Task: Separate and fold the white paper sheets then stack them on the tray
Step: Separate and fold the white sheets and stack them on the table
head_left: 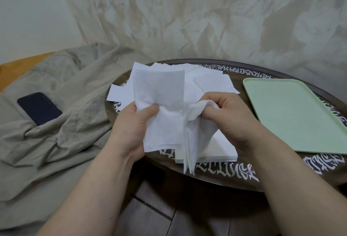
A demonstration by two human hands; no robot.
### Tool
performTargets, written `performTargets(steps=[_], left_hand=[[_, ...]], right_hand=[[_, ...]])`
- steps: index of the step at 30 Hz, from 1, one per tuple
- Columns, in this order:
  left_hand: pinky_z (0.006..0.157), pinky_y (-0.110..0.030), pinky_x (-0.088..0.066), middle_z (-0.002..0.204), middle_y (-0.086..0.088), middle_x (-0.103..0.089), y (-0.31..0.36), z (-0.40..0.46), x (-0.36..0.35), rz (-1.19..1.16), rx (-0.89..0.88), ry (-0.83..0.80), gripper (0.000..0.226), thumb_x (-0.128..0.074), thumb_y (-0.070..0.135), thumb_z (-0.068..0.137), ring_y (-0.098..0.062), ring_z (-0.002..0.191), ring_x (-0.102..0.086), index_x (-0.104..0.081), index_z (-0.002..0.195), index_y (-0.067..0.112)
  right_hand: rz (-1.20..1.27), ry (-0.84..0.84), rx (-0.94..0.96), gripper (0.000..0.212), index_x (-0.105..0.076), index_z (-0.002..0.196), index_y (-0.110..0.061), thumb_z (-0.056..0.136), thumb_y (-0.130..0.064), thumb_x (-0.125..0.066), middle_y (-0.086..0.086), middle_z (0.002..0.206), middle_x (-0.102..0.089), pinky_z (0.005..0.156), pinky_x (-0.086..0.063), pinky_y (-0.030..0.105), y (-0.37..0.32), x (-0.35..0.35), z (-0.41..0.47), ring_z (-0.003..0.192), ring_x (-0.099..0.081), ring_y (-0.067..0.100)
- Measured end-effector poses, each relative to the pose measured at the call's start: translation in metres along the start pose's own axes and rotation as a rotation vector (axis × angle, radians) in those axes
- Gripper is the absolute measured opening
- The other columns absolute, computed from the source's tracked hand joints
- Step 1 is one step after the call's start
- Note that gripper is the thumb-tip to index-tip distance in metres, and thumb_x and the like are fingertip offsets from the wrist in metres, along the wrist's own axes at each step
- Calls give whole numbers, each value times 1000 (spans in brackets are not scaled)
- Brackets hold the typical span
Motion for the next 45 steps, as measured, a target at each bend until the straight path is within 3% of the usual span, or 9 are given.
performTargets(steps=[5, 14, 20, 23, 27, 29, 36, 40, 45], left_hand=[[77, -39, -60, 102, -13, -75, 0, -3, -7, 2, -18, -12, 19, -52, 2, 96, -27, 89, -72, -67, 107, 4], [81, -42, -58, 110, -21, -70, -8, 1, -11, -98, 26, -71, 27, -52, 7, 96, -35, 97, -68, -62, 119, -5], [92, -41, -55, 118, -18, -68, -8, -11, -39, -362, 167, -403, 72, -30, 61, 93, -32, 107, -67, -72, 112, 6], [96, -43, -51, 122, -20, -66, -8, -13, -39, -287, 167, -449, 76, -53, 67, 81, -33, 109, -66, -68, 120, 4], [86, -38, -58, 112, -16, -70, -14, -14, -40, -272, 223, -478, 58, -81, 42, 68, -28, 97, -70, -72, 112, 5], [78, -35, -60, 100, -14, -73, -19, -14, -40, -260, 251, -463, 36, -80, 25, 69, -25, 87, -72, -76, 99, 6], [83, -36, -55, 108, -18, -62, -22, -7, -31, -164, 229, -312, 36, -61, 23, 88, -29, 92, -64, -58, 112, -3], [92, -45, -55, 125, -19, -66, -12, 1, -13, -161, 129, -114, 38, -41, 22, 102, -35, 117, -62, -61, 126, 1], [83, -35, -58, 105, -4, -75, 8, 5, 13, -179, -53, 118, 25, -45, 20, 103, -18, 95, -73, -66, 110, 8]], right_hand=[[116, 17, 22, 29, -77, 75, -14, 81, 7, -58, -8, 104, -72, 85, -47, 24, -1, -5, 3, 101, -64, 5], [-32, -30, 199, 31, -77, 81, -13, 80, 10, -56, -6, 86, -74, 71, -46, 14, -22, -21, -4, 84, -65, 3], [-88, -124, 123, 27, -76, 74, -16, 76, 4, -58, -5, 77, -72, 68, -44, 18, -15, -29, -4, 75, -61, 5], [-123, -158, 103, 22, -74, 69, -20, 65, -12, -54, -1, 74, -71, 63, -42, 19, -14, -34, -5, 70, -57, 6], [-151, -205, 71, 21, -70, 62, -27, 62, -17, -52, 0, 70, -68, 58, -38, 15, -10, -38, -7, 65, -51, 4], [-177, -239, 55, 20, -70, 62, -26, 63, -19, -52, 7, 73, -69, 61, -38, 20, -8, -41, -8, 66, -50, 6], [-149, -230, -12, 16, -74, 67, -18, 71, -14, -59, 4, 70, -66, 63, -40, 20, 1, -39, -7, 68, -52, 4], [-28, 7, -73, 22, -73, 70, -6, 80, 3, -56, -1, 68, -63, 59, -40, 20, 10, -5, 1, 67, -52, 7], [42, 372, -79, 23, -73, 67, -9, 76, 0, -54, -3, 59, -58, 56, -37, 23, 14, 42, 0, 57, -49, 9]])
Point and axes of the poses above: each hand's wrist, its own z-axis towards the middle knuckle, its own x-axis out of the back of the hand, y = z × x, the point moved 10 cm from there along z, towards the middle knuckle
